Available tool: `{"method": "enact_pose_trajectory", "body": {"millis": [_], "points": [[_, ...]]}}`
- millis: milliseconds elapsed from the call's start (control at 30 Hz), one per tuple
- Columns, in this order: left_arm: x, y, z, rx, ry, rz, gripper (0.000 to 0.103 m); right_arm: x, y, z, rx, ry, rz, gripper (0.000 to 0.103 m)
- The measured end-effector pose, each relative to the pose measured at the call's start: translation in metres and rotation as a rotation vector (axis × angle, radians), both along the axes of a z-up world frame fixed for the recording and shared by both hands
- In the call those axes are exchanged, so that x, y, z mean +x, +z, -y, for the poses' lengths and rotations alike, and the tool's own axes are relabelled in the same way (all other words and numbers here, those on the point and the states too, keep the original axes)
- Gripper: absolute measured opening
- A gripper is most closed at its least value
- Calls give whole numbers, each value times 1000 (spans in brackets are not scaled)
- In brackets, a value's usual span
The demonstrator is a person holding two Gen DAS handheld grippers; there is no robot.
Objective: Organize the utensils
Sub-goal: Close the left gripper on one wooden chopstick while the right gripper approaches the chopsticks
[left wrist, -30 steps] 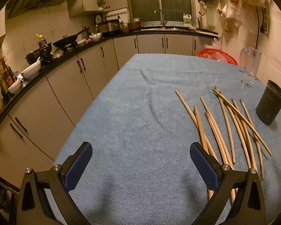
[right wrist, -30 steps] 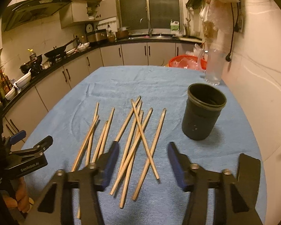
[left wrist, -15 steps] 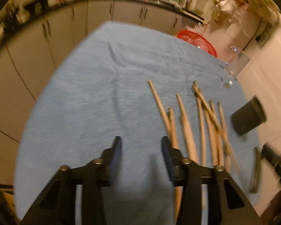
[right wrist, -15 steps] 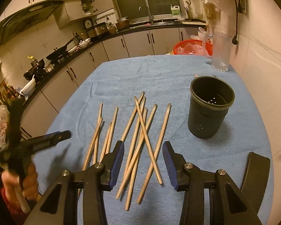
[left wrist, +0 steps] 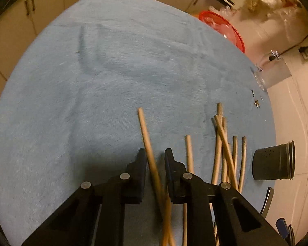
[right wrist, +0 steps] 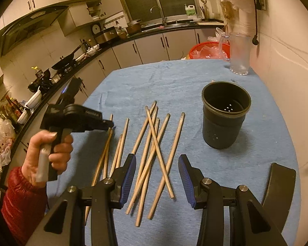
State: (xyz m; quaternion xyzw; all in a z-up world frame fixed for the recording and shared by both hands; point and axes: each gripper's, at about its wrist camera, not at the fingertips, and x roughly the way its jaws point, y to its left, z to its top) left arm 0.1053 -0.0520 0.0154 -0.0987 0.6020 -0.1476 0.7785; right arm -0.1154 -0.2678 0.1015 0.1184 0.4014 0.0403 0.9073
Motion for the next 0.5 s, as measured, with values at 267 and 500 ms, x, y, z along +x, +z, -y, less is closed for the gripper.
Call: {"method": "enact_pose_trajectory", "body": {"millis": [267, 500], "points": [[-15, 5, -4, 160, -42, 63, 8, 12, -2, -10, 20, 50, -31, 47], [-35, 2, -67, 179, 5, 69, 8, 57, -12, -48, 135, 174, -151, 47]]}}
